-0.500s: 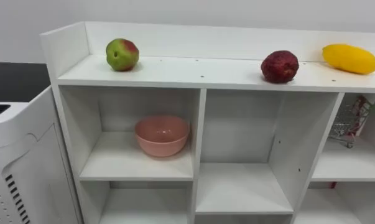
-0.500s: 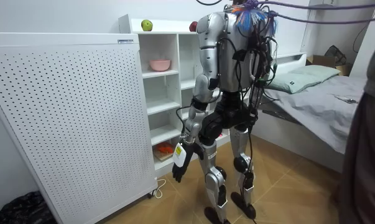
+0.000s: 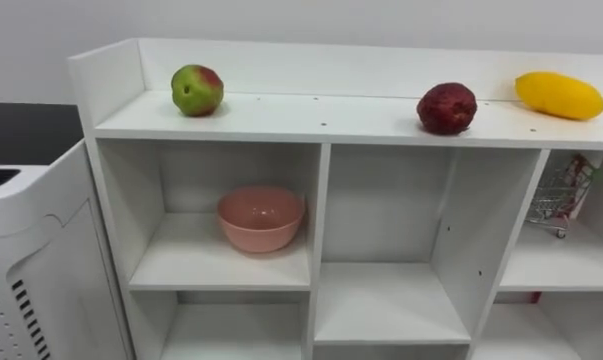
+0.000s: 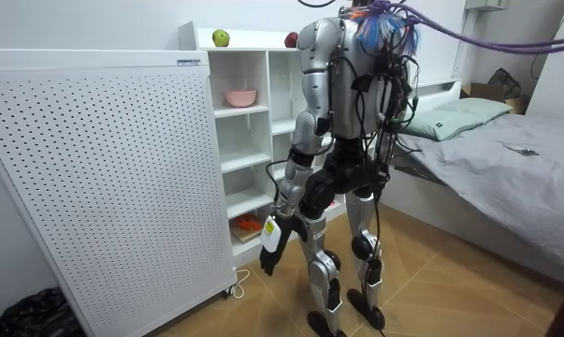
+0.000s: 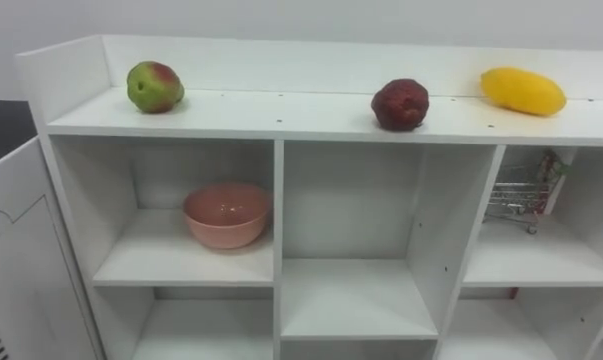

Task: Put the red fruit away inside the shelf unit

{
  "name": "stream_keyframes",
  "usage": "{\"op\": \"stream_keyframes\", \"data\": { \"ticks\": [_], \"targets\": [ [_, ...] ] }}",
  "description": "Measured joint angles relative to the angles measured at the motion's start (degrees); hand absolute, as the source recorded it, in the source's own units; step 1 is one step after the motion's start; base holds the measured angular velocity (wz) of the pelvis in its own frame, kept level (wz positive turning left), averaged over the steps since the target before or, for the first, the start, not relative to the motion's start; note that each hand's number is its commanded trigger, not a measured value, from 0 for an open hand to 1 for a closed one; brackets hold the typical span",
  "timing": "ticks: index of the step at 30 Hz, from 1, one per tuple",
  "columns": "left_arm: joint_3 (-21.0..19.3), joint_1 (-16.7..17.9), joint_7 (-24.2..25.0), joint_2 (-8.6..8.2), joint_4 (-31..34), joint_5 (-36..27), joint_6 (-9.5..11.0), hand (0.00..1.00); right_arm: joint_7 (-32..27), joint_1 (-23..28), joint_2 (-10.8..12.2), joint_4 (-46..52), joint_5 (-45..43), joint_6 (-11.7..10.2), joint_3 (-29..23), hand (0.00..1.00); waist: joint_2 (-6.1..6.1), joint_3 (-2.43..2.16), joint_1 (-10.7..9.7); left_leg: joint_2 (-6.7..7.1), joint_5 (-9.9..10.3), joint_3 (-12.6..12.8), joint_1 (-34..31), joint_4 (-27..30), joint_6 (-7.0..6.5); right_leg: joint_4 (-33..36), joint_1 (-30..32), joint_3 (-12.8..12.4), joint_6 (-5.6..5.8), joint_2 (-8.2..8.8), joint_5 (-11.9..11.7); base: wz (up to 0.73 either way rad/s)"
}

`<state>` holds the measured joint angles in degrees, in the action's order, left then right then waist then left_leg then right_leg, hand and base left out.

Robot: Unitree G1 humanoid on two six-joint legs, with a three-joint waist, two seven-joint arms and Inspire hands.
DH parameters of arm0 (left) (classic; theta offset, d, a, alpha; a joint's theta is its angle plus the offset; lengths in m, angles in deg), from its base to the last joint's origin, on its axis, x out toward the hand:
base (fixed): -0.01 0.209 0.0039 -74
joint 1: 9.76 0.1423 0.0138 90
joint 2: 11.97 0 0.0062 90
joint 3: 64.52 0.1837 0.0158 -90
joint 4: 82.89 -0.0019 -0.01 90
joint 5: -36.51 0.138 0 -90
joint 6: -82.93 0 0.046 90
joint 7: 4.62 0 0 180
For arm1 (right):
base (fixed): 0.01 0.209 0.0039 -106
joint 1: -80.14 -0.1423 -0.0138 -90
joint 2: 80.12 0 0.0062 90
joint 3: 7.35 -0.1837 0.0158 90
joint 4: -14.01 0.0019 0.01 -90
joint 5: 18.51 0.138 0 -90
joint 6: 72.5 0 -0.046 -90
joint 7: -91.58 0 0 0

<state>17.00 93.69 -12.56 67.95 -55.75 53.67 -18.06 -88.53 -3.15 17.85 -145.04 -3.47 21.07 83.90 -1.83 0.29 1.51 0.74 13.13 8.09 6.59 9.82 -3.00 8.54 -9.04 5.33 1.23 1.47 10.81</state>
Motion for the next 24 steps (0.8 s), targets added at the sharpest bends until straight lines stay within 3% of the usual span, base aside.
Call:
{"op": "stream_keyframes", "data": {
  "ticks": [7,10,15,22,24],
  "targets": [
    [0.3,-0.14,-0.69,0.02,1.21,-0.27,0.87,0.0,-4.95,-1.54,0.01,3.97,0.06,0.75,-2.76,0.0,0.02,-0.03,-1.24,0.06,-0.01,-0.16,0.06,0.15,-0.02,0.09,-0.14,0.32,0.0,0.08,0.0,0.0],
    [0.22,-0.47,-1.77,0.06,1.46,-0.78,2.77,0.0,-9.42,-2.67,-0.07,10.64,1.99,0.56,-7.49,0.0,-0.16,0.22,-1.37,0.1,-0.02,-0.14,0.06,0.13,-0.03,0.09,0.05,0.09,0.0,0.07,0.0,-0.08],
    [0.2,-0.73,-2.06,0.3,1.45,-0.69,4.85,0.0,-16.03,-5.97,-0.62,22.4,5.31,-1.3,-11.13,0.0,0.11,0.1,-1.58,0.05,-0.02,-0.18,0.12,0.16,-0.02,0.04,0.09,-0.47,0.0,-0.13,0.0,-0.05],
    [-0.44,1.04,-2.75,0.31,4.27,-0.51,5.75,0.0,-23.38,-8.47,-1.22,41.73,5.02,-2.6,-13.93,0.0,0.11,0.13,-1.5,0.1,-0.07,-0.06,-0.15,-0.17,-0.04,0.1,0.94,-0.06,0.0,-0.1,0.0,0.0],
    [-0.57,1.29,-2.78,0.41,4.44,1.24,6.0,0.0,-25.71,-9.05,-1.88,48.64,4.53,-3.0,-14.89,0.0,-0.18,-0.05,-1.38,0.08,-0.06,-0.17,-0.28,-0.13,-0.04,0.11,1.19,0.16,0.0,-0.08,0.0,0.05]
  ]
}}
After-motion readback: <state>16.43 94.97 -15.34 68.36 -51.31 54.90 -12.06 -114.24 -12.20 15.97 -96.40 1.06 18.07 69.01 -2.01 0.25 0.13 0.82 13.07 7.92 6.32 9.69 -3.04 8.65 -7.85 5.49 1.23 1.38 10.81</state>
